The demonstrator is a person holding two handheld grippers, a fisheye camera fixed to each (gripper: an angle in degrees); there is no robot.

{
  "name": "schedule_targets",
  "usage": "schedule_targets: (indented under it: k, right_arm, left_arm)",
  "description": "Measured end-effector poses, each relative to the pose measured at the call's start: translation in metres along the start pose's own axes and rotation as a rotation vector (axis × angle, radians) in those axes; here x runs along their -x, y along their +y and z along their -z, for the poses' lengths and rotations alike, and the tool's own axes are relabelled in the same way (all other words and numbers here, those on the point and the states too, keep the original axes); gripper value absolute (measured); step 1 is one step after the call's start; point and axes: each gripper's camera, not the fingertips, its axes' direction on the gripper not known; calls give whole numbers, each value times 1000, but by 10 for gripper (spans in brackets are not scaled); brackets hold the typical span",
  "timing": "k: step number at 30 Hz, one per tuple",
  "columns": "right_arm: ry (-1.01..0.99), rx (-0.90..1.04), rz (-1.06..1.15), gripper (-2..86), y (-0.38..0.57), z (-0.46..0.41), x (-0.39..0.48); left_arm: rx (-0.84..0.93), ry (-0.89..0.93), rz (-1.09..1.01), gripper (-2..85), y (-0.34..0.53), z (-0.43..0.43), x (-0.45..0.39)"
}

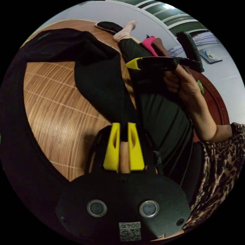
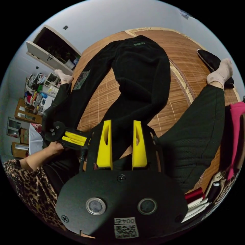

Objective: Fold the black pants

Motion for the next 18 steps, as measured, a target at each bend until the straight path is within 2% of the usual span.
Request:
schedule_targets:
  k: [2, 7, 9, 15, 18]
  right_arm:
    - [-4, -6, 7, 148, 7, 11, 5]
    - [-242, -42, 40, 207, 51, 63, 4]
    - [-263, -98, 90, 212, 70, 82, 12]
    - [-59, -277, 237, 201, 129, 130, 56]
    - [-43, -296, 266, 212, 149, 143, 58]
  left_arm:
    - [-83, 99, 17, 39, 8, 26, 4]
    - [-406, 564, 148, 30, 46, 96, 27]
    - [-444, 645, 169, 29, 55, 106, 31]
    - [-469, 633, 190, 27, 73, 128, 42]
    - [-480, 674, 227, 27, 84, 131, 53]
